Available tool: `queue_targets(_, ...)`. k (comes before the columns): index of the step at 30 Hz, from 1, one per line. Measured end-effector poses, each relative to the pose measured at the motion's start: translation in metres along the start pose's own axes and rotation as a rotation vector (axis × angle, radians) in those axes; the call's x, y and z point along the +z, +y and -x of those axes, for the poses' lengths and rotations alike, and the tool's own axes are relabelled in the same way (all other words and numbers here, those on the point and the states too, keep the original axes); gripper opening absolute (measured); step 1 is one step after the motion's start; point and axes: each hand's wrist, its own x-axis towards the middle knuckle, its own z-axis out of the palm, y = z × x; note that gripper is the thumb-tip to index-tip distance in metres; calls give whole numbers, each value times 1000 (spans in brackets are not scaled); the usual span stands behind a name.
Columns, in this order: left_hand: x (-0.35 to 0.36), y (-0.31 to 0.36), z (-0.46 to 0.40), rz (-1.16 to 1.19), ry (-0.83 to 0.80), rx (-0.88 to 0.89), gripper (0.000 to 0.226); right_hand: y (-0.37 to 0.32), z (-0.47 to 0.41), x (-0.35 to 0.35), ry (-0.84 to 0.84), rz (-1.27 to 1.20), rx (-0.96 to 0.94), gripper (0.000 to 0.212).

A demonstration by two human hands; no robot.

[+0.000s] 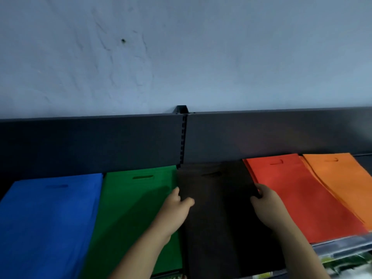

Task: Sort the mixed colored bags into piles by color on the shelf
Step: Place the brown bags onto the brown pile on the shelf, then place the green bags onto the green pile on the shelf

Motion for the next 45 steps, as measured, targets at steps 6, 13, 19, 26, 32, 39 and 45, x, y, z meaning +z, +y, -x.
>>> queue_targets(6, 20, 6, -11, -46, 43, 19, 74, 19, -22, 5, 14, -68, 44, 52)
queue_targets(13, 8, 9, -14, -54, 160, 121, 73, 1, -11, 14, 153, -2, -40, 40)
queue_targets(19, -66, -15, 12, -96, 321, 143, 60, -58, 4, 47, 9, -238, -99, 35)
queue_targets(26, -212, -75, 86, -71, 586, 28, 54, -168, 67, 165, -302, -346, -242, 21)
queue_targets(32, -365, -133, 163, -37, 733, -21, 53, -276, 163, 291, -549, -386, -293, 28)
queue_targets(39, -537, -202, 227, -73, 920, -76, 48, -380, 271, 409, -727, -394, -283, 21)
queue_targets(45, -609, -230, 227, -319, 781, -130, 61, -442, 313, 462, -667, -279, -222, 57)
